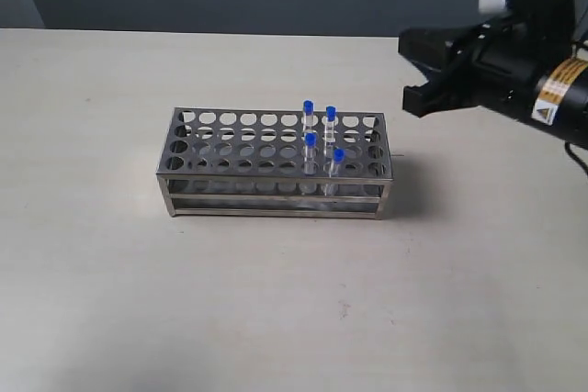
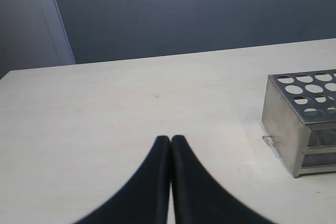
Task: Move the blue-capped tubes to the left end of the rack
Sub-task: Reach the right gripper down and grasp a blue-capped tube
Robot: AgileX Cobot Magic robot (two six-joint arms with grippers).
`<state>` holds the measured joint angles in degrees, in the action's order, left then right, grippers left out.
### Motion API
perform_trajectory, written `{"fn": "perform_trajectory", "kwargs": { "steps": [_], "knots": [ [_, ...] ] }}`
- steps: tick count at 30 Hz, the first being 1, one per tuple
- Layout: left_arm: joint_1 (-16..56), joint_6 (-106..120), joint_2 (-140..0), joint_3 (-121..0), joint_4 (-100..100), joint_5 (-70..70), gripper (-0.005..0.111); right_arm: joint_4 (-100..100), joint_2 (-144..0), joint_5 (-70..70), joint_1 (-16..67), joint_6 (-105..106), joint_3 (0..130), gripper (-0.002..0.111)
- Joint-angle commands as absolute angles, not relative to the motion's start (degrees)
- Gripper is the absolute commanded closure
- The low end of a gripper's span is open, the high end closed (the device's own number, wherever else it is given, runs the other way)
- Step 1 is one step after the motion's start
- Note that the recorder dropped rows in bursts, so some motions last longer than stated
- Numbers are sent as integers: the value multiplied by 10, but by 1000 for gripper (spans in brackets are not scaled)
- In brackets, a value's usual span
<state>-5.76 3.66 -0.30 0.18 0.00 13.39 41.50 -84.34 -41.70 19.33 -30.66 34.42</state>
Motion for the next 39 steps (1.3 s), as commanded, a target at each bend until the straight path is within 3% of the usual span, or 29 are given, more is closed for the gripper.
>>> {"fn": "perform_trajectory", "kwargs": {
  "steps": [1,6,8,39],
  "knots": [
    [-55,36,0,0,0,132,106,437,-927,-495,194,-297,342,105],
    [-55,36,0,0,0,132,106,507,-980,-593,194,-265,344,66],
    [-55,36,0,0,0,132,106,500,-994,-581,194,-265,351,56],
    [-55,36,0,0,0,132,106,511,-1149,-563,194,-266,454,58]
  ]
}}
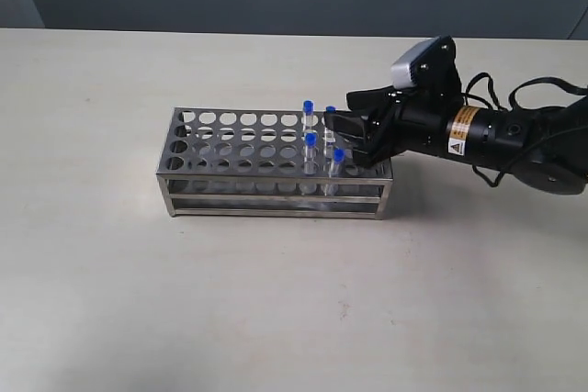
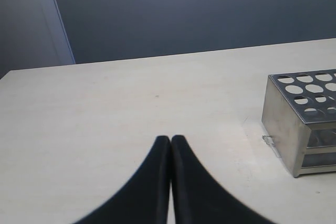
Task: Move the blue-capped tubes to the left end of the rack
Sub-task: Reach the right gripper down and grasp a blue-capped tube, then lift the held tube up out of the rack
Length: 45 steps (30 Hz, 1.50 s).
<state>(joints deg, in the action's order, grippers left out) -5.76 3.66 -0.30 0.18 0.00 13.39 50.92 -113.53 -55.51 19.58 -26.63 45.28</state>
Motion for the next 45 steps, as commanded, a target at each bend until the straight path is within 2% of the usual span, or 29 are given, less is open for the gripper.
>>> {"fn": "perform_trajectory", "kwargs": {
  "steps": [1,14,17,21,22,35,45],
  "knots": [
    [-55,36,0,0,0,132,106,511,-1151,-563,194,-266,454,58],
    [-55,36,0,0,0,132,106,503,-1178,-529,245,-267,489,60],
    [-55,36,0,0,0,132,106,491,-1183,-521,252,-267,489,77],
    [-55,36,0,0,0,132,106,485,-1183,-520,252,-267,489,105],
    [-55,36,0,0,0,132,106,478,-1183,-520,252,-267,489,109],
    [-55,36,0,0,0,132,106,482,-1159,-520,252,-270,489,109],
    [-55,36,0,0,0,132,106,492,-1069,-493,252,-272,489,109]
  ]
}}
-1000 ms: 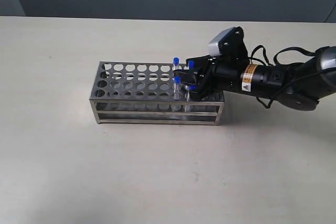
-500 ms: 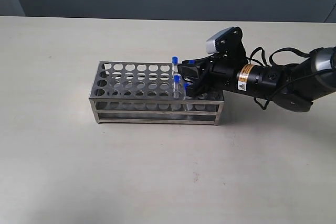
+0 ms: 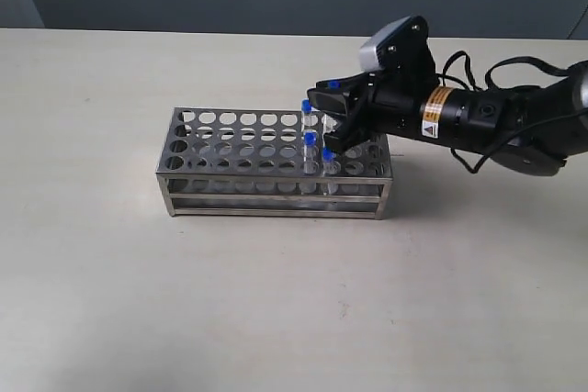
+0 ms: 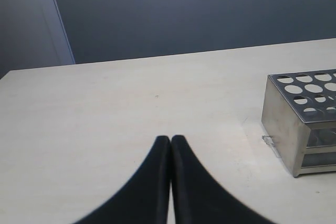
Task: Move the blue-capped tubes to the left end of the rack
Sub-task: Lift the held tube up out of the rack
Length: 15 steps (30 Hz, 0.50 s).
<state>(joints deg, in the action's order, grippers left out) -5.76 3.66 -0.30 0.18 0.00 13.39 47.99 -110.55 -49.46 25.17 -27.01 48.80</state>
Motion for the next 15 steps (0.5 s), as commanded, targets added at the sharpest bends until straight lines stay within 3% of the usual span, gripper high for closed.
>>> {"fn": "perform_trajectory", "kwargs": {
  "steps": [1,9,15],
  "knots": [
    [-55,36,0,0,0,132,106,492,-1062,-493,252,-271,489,109],
    [-55,36,0,0,0,132,106,499,-1001,-493,271,-296,507,109],
    [-55,36,0,0,0,132,106,500,-1033,-390,372,-305,620,109]
  ]
}}
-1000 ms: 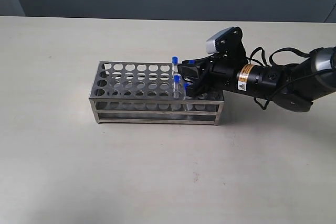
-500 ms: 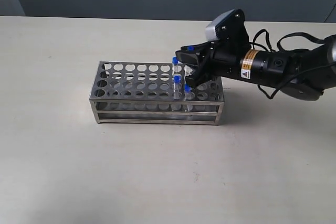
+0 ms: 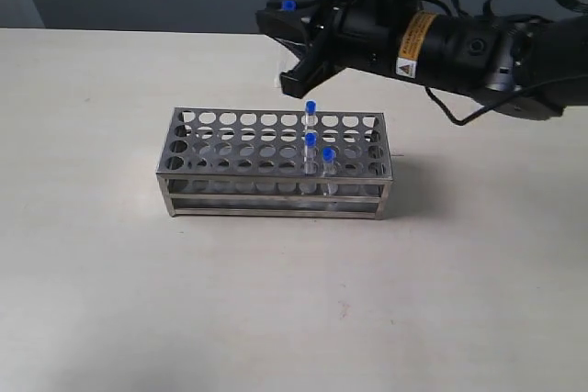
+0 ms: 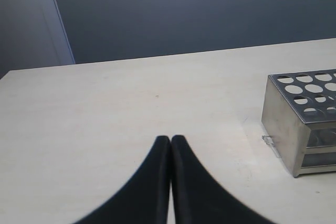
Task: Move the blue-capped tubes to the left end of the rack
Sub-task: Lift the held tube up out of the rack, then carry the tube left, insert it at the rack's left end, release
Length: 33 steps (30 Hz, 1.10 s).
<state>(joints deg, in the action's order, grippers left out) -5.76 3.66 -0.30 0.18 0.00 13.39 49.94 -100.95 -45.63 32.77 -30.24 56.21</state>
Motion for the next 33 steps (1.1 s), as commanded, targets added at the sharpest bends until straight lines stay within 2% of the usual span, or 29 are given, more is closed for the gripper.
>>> {"fn": "perform_trajectory", "kwargs": {
  "steps": [1,6,13,33],
  "knots": [
    [-55,36,0,0,0,132,106,500,-1043,-372,386,-305,639,109],
    [-55,36,0,0,0,132,106,500,-1119,-361,425,-324,736,109],
    [-55,36,0,0,0,132,106,500,-1185,-360,434,-352,793,109],
    [-55,36,0,0,0,132,106,525,-1290,-352,435,-378,843,108]
  ]
}}
